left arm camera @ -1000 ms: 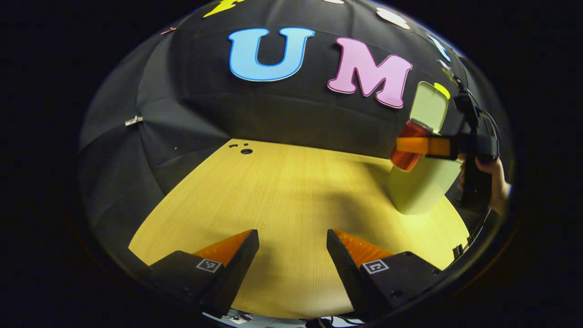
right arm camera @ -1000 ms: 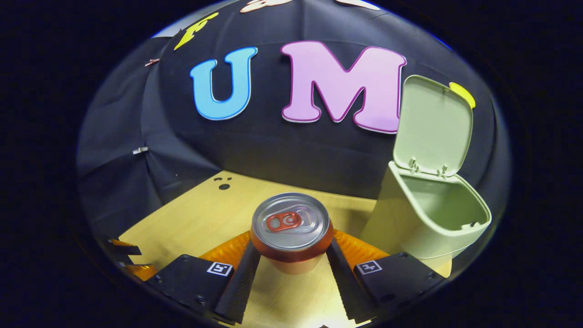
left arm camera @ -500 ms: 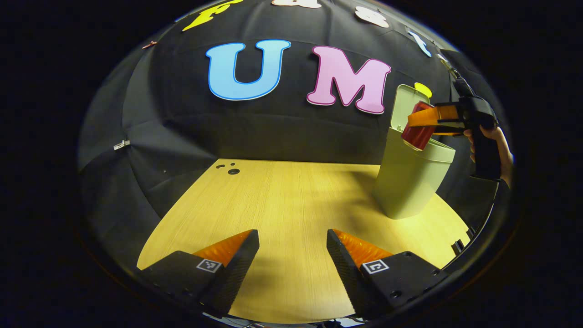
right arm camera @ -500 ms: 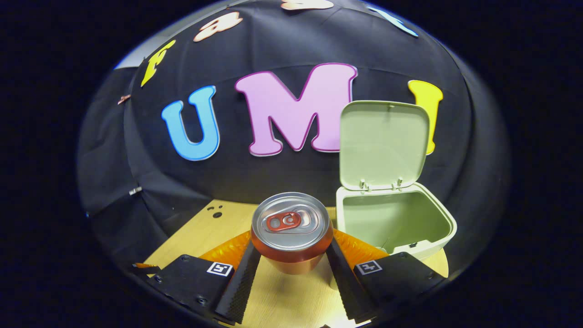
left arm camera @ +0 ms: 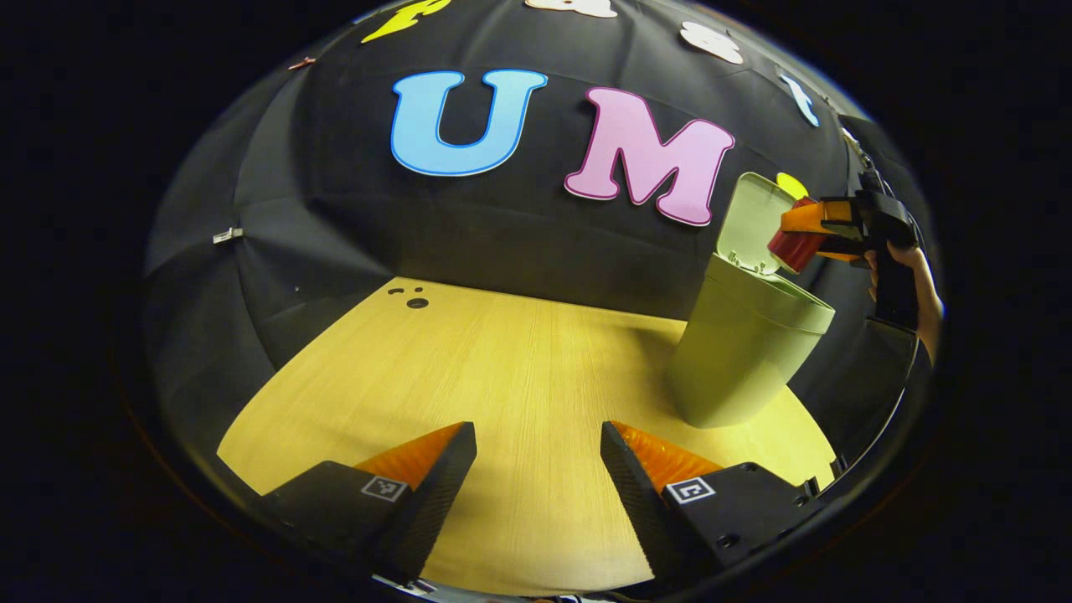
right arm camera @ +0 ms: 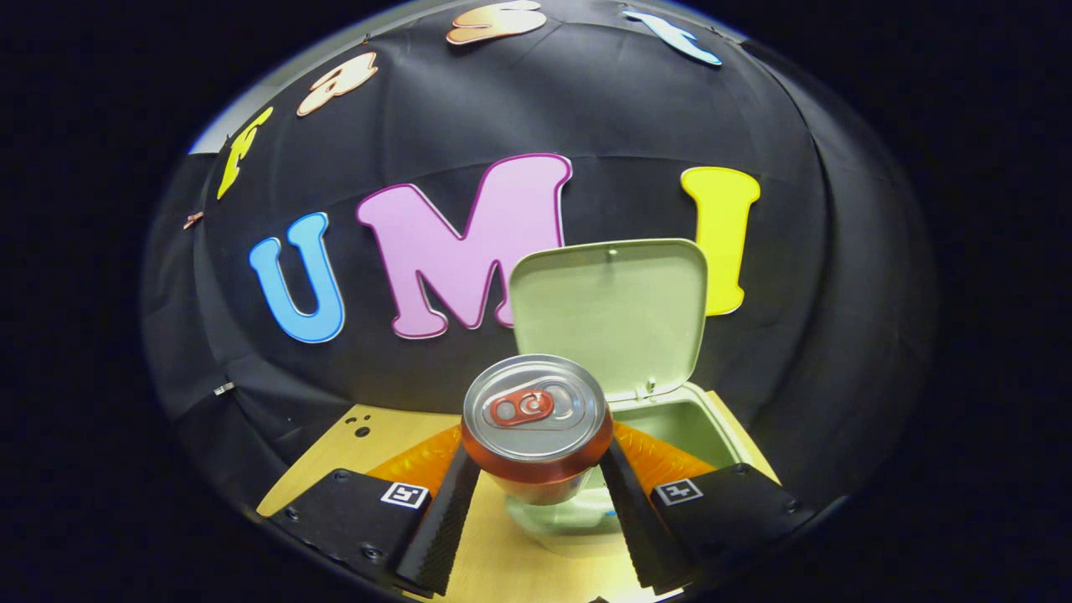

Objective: Press the lid of the desktop garbage bin to open it, pick up the crumpled paper on the desktop and throw it into the bin, then pick up the pop can on the desktop and drop it into the bin, and finally close the garbage bin lid.

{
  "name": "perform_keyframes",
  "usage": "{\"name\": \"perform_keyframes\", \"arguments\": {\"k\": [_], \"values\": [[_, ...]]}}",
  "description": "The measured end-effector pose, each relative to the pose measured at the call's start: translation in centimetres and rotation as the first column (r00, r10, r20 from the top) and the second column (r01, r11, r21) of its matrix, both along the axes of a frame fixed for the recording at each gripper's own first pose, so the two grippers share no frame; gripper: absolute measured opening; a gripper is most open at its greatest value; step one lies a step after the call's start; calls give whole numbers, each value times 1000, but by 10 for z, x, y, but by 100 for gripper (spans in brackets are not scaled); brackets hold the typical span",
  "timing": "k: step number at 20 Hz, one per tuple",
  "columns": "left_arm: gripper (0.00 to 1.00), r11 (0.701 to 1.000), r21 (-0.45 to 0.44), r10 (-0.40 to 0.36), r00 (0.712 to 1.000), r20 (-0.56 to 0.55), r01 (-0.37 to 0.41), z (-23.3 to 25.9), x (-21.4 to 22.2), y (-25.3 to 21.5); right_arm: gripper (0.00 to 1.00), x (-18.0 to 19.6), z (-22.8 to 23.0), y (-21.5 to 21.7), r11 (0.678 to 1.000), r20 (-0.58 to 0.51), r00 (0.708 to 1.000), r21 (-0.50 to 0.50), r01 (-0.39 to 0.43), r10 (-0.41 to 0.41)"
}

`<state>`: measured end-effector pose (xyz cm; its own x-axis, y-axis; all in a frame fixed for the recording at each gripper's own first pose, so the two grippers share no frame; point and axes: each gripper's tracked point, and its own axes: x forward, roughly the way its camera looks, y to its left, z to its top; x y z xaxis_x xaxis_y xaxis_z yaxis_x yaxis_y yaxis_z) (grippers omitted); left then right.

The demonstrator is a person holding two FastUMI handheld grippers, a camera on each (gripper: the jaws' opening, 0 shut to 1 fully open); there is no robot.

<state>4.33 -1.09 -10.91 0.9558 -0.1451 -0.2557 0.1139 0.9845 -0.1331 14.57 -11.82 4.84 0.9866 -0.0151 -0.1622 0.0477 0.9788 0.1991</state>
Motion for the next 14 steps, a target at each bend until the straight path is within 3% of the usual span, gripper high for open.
{"name": "perform_keyframes", "arguments": {"k": [9, 14], "values": [[96, 976, -66, 201, 977, -74, -206, -9, -19, -15, 82, 30, -41, -43, 998, -58, 997, -31, -61, 59], [96, 978, -62, 196, 977, -81, -201, -21, -22, -31, 83, 34, -67, -44, 995, -79, 993, -50, -88, 84]]}}
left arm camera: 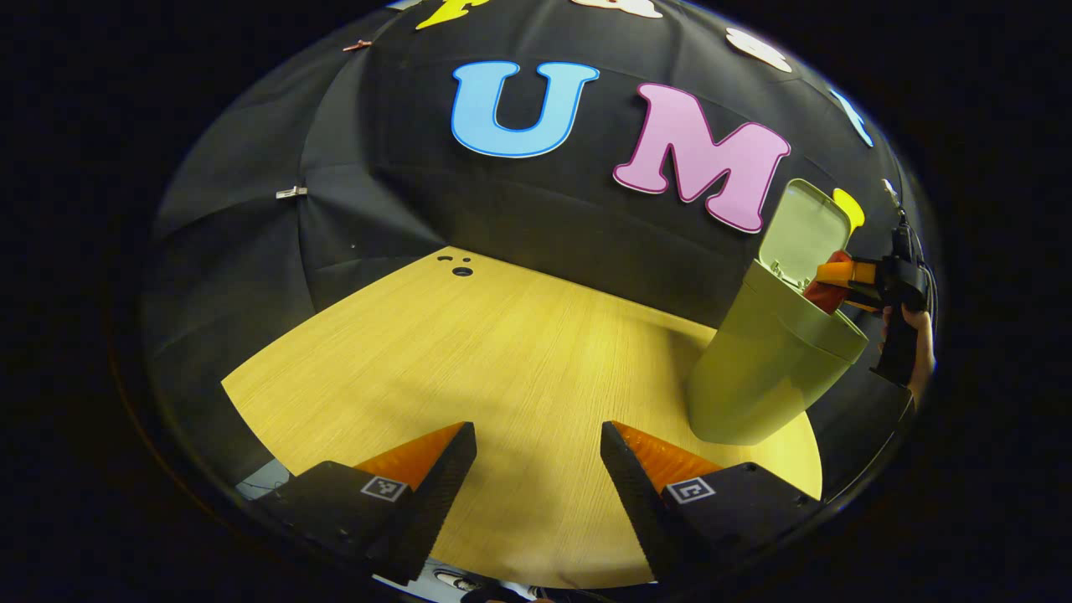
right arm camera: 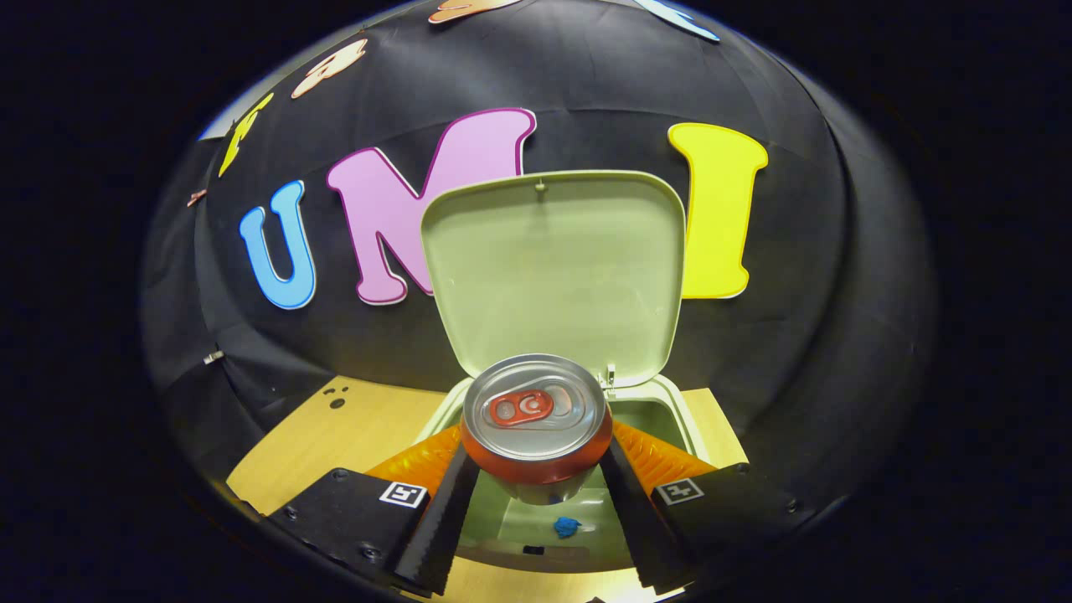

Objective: Press the lid of the desktop garbage bin to open it, pick up the crumpled paper on the desktop and throw it into the bin, then pick up the pop can on the desktop and drop it into the bin, and finally close the garbage bin lid.

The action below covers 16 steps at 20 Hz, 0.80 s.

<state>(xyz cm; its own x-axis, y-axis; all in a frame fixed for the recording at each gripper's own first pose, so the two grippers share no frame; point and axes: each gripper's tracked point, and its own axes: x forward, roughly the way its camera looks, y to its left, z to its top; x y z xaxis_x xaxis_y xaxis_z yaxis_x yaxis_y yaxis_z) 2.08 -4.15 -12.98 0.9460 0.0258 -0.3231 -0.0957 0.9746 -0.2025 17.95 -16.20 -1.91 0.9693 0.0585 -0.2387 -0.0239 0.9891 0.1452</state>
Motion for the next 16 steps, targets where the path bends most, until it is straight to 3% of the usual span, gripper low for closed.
{"name": "perform_keyframes", "arguments": {"k": [4, 7, 16], "values": [[96, 1000, 17, -19, 999, 30, 19, 4, -3, -7, 85, 2, -2, -4, 1000, 13, 1000, -25, 10, -10], [96, 1000, 11, -18, 1000, 23, 18, -3, -9, -5, 100, -2, 9, -5, 1000, 49, 999, -17, 15, -14], [96, 1000, -1, 17, 1000, 8, -17, -12, -28, 3, 99, -9, 86, -6, 996, 191, 982, -88, 17, 0]]}}
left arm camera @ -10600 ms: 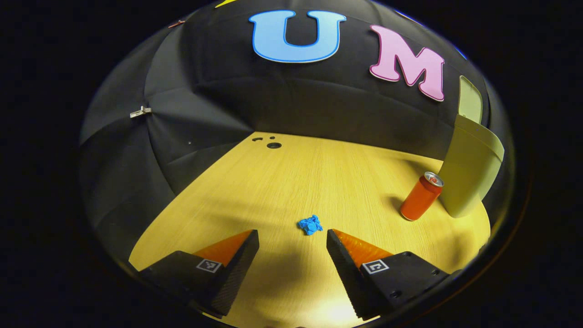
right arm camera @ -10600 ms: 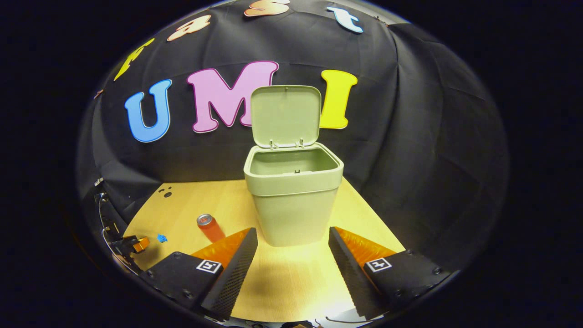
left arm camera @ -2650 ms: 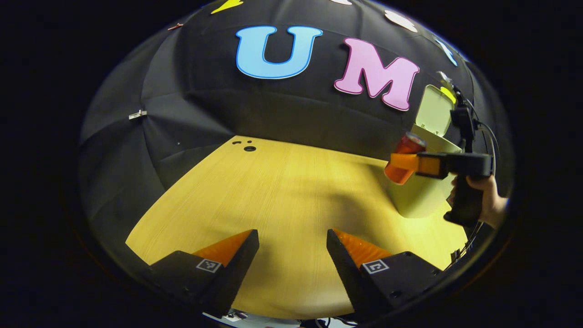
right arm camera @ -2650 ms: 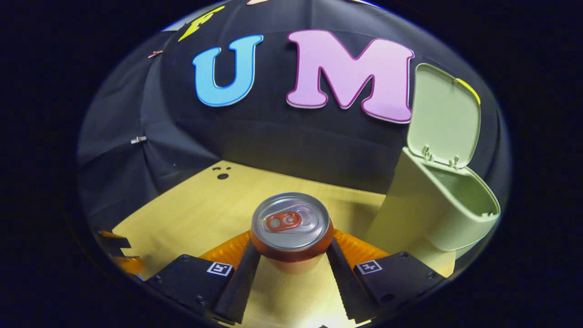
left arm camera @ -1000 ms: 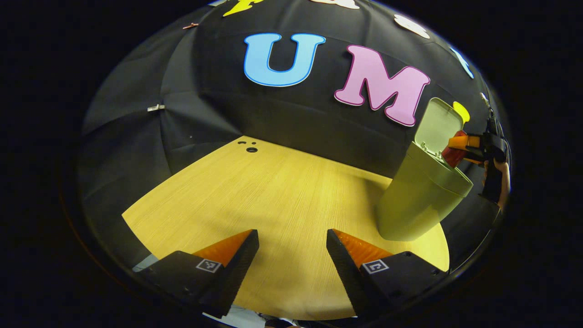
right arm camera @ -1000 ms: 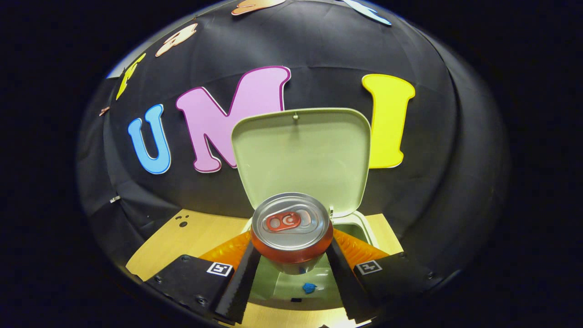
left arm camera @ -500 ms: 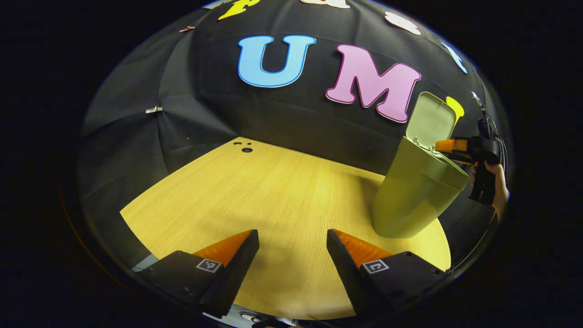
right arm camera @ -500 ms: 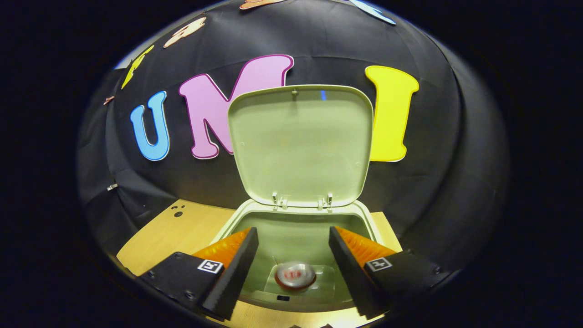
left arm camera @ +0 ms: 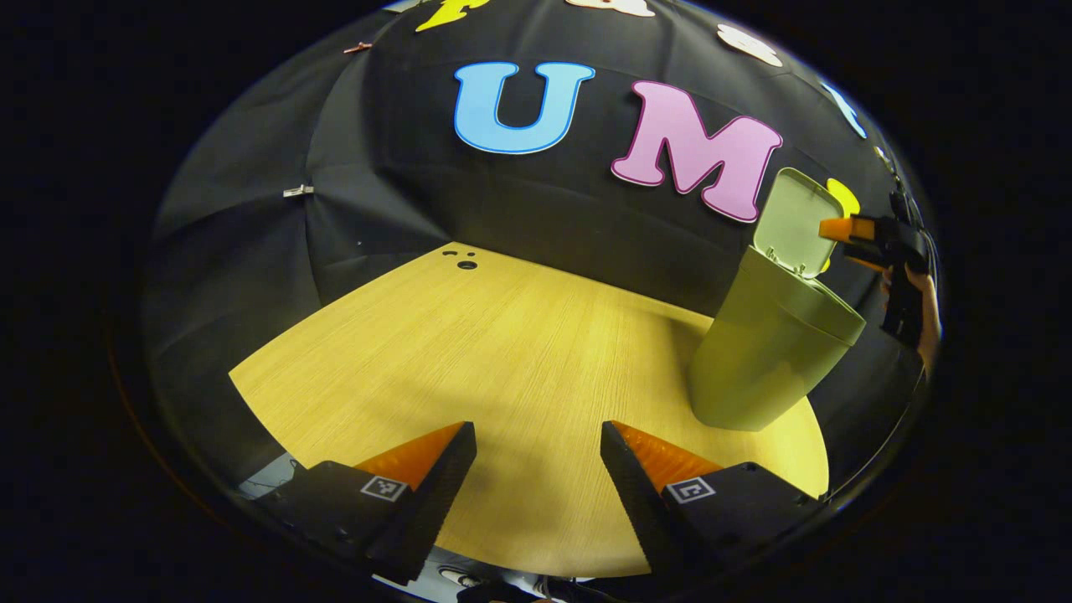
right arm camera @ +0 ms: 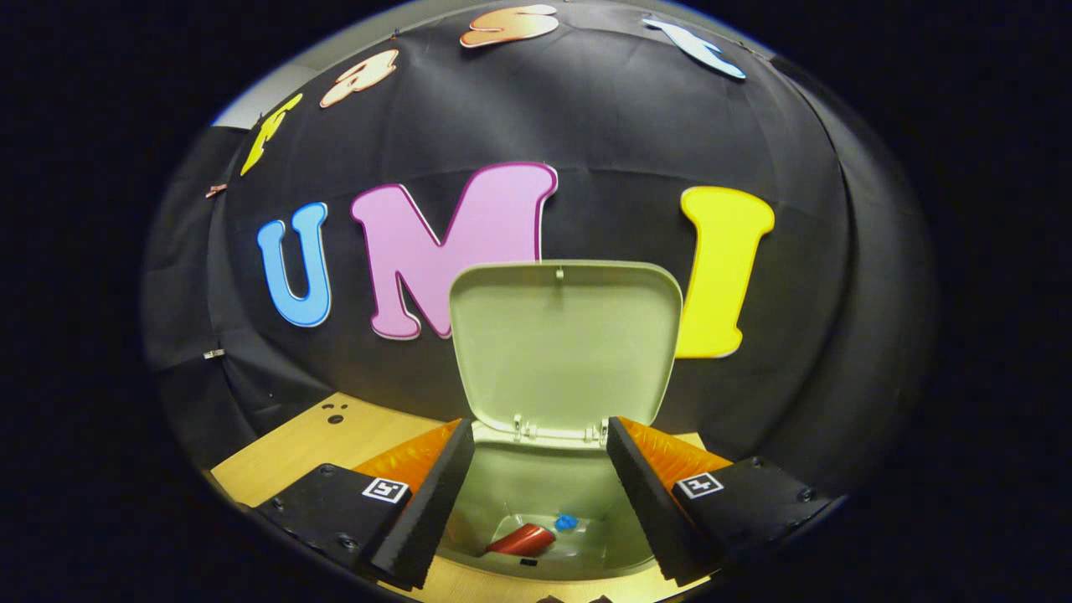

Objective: Press the lid of the desktop garbage bin to open it, pick up the crumpled paper on the desktop and throw it into the bin, then pick up the pop can on the desktop and drop it into the bin, and finally close the garbage bin lid.

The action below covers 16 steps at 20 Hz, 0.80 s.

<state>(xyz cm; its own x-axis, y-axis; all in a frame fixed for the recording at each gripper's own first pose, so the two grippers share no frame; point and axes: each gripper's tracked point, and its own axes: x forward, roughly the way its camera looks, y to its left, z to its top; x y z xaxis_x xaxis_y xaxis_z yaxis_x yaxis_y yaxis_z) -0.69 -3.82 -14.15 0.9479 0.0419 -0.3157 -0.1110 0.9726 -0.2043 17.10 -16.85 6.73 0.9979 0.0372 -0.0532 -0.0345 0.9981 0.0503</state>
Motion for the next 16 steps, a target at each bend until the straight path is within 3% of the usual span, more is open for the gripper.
{"name": "perform_keyframes", "arguments": {"k": [9, 16], "values": [[96, 997, -64, 31, 999, -15, -32, -11, -2, -3, 97, 19, 100, -5, 999, 150, 989, -50, 18, -11], [96, 993, -103, 61, 997, -43, -65, -16, -1, -5, 97, 61, 129, -15, 999, 140, 990, -7, 31, -30]]}}
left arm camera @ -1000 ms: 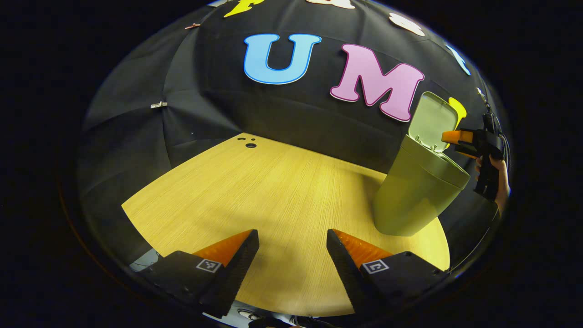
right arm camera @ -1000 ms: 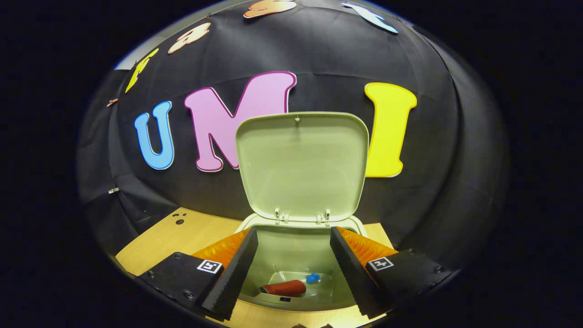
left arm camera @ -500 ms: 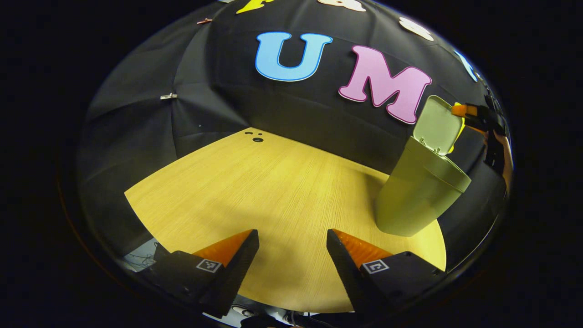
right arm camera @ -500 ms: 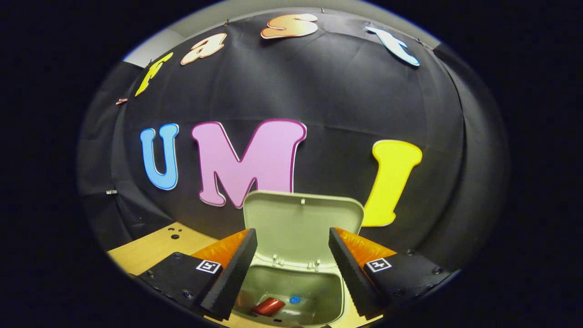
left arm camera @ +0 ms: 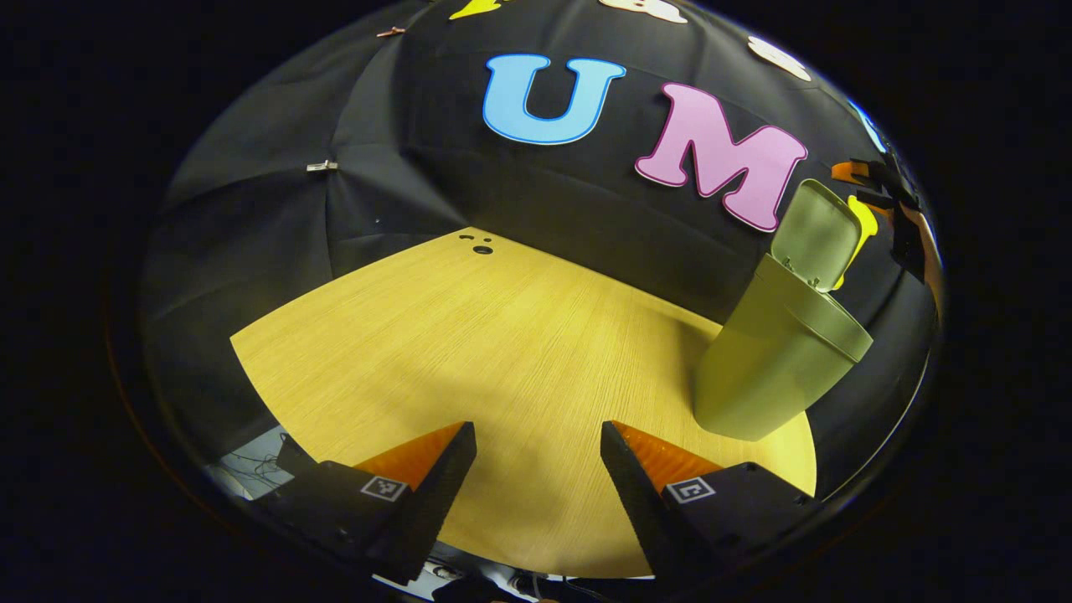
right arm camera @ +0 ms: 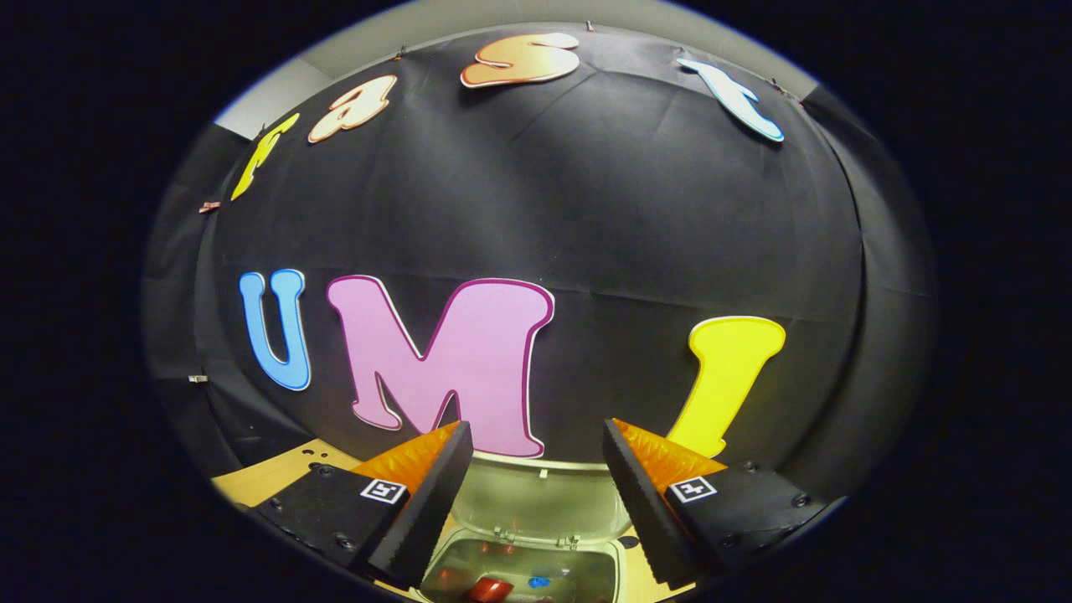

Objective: Press the lid of the desktop garbage bin to open it, pick up the crumpled paper on the desktop and throw it into the bin, then pick up the pop can on the desktop and drop it into the bin, and finally close the garbage bin lid.

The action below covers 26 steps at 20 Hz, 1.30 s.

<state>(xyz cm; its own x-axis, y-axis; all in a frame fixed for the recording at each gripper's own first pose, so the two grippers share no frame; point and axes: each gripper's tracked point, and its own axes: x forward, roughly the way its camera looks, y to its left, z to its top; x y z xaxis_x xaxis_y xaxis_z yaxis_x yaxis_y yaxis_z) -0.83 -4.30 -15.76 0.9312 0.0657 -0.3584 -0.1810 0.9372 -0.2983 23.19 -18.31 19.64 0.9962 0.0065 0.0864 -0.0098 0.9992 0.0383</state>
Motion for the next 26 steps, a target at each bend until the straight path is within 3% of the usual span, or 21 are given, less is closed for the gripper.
{"name": "perform_keyframes", "arguments": {"k": [6, 14, 26], "values": [[96, 998, 36, 52, 999, -6, -51, 7, -2, 15, 98, 39, 1, -9, 995, -16, 1000, 92, 23, -22], [96, 994, 0, 105, 994, -24, -105, 2, 4, 32, 99, 51, -30, -14, 996, -89, 996, 85, 34, -27], [96, 999, 18, 32, 999, -20, -32, 2, 31, 12, 98, -19, -64, 2, 997, -94, 995, 66, -31, 37]]}}
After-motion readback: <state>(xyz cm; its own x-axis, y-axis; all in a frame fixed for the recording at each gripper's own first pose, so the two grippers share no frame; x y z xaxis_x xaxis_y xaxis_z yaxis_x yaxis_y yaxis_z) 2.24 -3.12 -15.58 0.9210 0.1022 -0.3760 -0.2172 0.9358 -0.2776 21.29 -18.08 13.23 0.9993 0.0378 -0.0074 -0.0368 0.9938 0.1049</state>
